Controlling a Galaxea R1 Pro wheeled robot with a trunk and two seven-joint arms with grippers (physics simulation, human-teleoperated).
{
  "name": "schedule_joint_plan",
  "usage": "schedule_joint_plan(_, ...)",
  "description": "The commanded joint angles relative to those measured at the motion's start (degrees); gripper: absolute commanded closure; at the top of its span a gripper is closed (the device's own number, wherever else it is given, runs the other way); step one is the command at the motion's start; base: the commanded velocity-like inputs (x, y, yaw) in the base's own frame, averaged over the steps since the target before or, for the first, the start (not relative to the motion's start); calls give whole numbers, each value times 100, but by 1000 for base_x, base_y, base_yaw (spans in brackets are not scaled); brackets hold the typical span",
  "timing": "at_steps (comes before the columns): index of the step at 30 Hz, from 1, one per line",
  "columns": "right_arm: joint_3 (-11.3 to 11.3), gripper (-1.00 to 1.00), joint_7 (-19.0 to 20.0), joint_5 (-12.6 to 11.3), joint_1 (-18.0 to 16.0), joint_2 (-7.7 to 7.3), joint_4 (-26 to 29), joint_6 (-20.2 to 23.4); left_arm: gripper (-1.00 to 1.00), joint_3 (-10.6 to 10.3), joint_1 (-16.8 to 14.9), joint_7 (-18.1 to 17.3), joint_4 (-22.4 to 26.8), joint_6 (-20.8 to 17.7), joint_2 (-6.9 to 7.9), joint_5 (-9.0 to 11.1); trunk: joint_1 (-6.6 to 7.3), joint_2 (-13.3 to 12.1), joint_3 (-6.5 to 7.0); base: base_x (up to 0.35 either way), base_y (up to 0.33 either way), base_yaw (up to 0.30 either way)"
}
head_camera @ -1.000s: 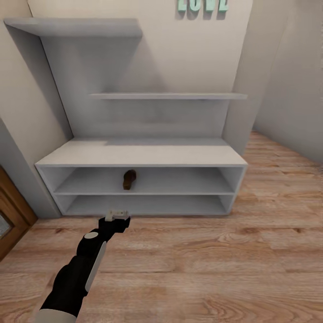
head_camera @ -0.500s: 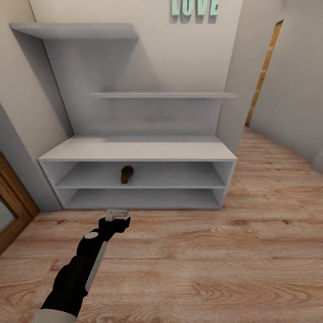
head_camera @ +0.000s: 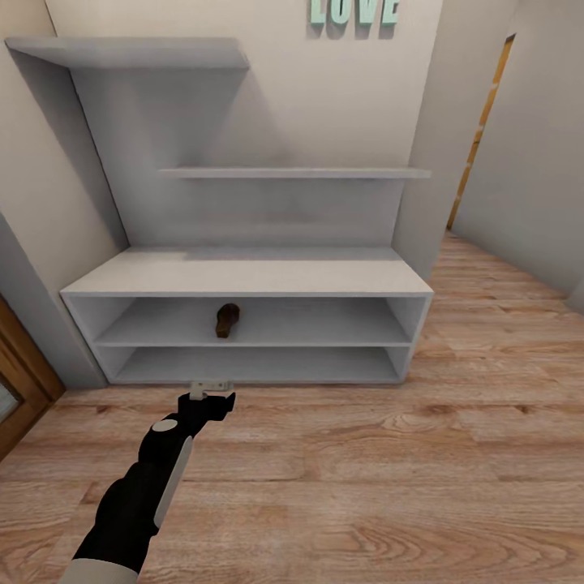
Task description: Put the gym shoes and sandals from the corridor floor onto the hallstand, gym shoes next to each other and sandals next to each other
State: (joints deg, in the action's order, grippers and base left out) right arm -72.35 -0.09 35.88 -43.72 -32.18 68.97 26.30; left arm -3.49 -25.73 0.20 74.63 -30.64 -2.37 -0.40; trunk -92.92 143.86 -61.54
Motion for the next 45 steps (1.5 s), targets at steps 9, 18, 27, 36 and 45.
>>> schedule_joint_plan(9,322,100,29,22,-5,596,-990,24,-100,64,18,-34,3,518,75,13,1,2,-5,2,0,0)
schedule_joint_plan(18,2263,100,51,-15,-5,1363,-2343,24,-100,100,179,-835,-17,1374,576,588,1,2,-5,0,0,0)
schedule_joint_plan(27,3997,100,44,-20,-5,3051,-2508,31,-100,324,366,-2203,-38,2071,1026,730,1,2,-5,0,0,0)
schedule_joint_plan(36,5319,100,468,-680,-33,3515,-2512,494,-100,2621,498,-4472,-154,2515,1035,472,1,2,-5,0,0,0)
schedule_joint_plan(45,5361,100,482,-1241,-32,3525,-2512,1602,-100,2678,498,-4595,-155,2566,1013,12,1,2,-5,0,0,0)
